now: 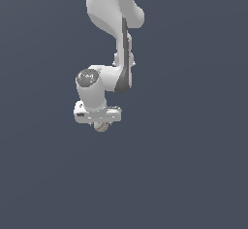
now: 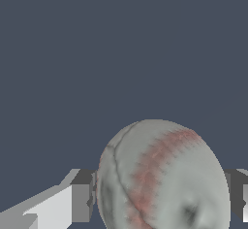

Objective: Pick up the object and move it to a goal position.

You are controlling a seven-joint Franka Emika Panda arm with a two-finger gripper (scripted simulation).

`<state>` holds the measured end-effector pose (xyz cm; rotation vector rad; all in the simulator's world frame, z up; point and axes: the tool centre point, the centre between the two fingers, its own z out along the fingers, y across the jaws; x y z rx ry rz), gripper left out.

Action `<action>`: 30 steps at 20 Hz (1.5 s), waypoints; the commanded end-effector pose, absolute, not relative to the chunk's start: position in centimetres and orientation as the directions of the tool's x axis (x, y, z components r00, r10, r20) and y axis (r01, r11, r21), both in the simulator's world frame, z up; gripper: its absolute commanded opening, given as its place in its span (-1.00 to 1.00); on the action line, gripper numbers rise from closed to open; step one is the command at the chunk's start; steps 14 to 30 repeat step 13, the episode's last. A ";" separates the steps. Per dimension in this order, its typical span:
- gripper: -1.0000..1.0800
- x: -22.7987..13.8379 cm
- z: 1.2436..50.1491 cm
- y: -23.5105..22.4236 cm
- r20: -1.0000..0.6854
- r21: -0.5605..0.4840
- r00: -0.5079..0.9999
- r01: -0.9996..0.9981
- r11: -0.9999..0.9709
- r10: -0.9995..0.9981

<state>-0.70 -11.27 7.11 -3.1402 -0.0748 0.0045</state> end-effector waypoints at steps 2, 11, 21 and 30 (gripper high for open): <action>-1.00 -2.4 7.8 -13.1 -0.001 0.000 0.999 0.048 -0.999 0.048; -1.00 -4.7 8.6 -15.8 0.000 0.000 0.999 0.048 -0.999 0.048; -1.00 -4.8 8.7 -15.9 0.000 0.000 0.999 0.048 -0.999 0.048; -1.00 -4.8 8.7 -15.9 0.000 0.000 0.999 0.048 -0.999 0.048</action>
